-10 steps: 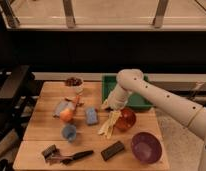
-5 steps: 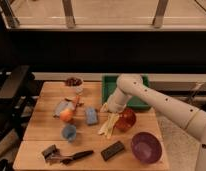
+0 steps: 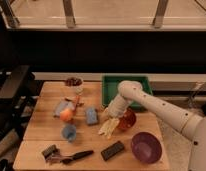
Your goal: Place banana in plastic cup
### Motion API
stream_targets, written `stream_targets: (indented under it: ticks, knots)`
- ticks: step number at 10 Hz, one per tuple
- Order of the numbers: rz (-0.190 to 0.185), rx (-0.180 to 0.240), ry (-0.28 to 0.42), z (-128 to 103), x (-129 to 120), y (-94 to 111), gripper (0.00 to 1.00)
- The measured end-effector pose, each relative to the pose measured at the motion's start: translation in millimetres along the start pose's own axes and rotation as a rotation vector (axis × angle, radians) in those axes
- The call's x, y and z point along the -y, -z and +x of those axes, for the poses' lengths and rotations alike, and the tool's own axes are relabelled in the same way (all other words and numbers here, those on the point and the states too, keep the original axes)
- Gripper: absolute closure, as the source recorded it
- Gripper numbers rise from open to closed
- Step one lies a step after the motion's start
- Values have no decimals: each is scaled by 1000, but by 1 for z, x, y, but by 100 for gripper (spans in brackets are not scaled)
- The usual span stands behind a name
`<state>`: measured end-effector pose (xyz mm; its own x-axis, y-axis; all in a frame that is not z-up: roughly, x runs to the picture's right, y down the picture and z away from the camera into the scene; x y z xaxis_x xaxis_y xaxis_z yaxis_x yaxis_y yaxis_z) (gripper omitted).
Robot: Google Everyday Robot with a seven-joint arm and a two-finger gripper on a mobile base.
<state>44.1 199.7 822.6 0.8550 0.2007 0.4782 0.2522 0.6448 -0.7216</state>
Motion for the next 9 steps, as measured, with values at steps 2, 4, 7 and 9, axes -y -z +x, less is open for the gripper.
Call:
stream_targets:
  ticks: [2, 4, 7, 9]
  knots:
    - [-13, -6, 3, 1, 0, -10, 32]
    - [-25, -10, 7, 2, -1, -17, 47]
    - [-32, -21, 39, -3, -3, -19, 75]
    - [-22, -21, 58, -9, -2, -17, 96]
